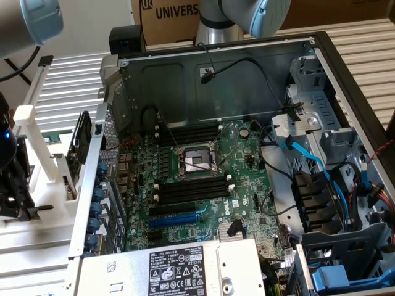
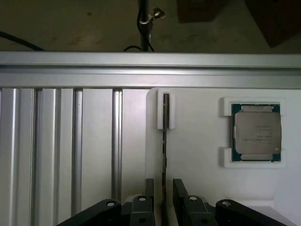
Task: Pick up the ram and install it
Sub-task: 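Pick up the ram and move it above insertion slot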
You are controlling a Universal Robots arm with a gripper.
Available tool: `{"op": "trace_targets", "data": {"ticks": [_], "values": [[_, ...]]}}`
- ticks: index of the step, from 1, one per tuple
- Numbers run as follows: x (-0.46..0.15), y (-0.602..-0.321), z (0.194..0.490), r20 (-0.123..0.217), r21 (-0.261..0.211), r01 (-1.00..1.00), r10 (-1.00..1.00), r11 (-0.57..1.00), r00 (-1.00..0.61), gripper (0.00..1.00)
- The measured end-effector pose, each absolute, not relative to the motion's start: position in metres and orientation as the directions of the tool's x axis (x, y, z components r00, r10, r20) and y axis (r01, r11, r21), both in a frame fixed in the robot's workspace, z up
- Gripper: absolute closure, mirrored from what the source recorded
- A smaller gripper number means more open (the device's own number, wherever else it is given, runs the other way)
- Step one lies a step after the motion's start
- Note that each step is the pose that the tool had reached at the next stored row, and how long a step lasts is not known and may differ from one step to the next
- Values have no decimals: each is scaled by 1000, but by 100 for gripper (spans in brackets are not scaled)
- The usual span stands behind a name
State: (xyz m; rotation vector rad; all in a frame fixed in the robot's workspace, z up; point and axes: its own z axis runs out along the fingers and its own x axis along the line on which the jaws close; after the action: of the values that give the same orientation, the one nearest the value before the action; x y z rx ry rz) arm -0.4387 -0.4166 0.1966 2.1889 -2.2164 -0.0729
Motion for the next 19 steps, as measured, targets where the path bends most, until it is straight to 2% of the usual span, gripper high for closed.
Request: {"op": "trace_targets", "data": {"ticks": [15, 16, 17, 18, 19], "values": [[-439, -414, 196, -15, 51, -999, -1000, 12, -13, 69], [-439, -414, 196, -15, 51, -999, -1000, 12, -13, 72], [-439, -414, 196, -15, 51, -999, -1000, 12, -13, 78], [-439, -414, 196, -15, 51, -999, -1000, 12, -13, 78], [-439, -414, 196, -15, 51, -999, -1000, 12, -13, 85]]}}
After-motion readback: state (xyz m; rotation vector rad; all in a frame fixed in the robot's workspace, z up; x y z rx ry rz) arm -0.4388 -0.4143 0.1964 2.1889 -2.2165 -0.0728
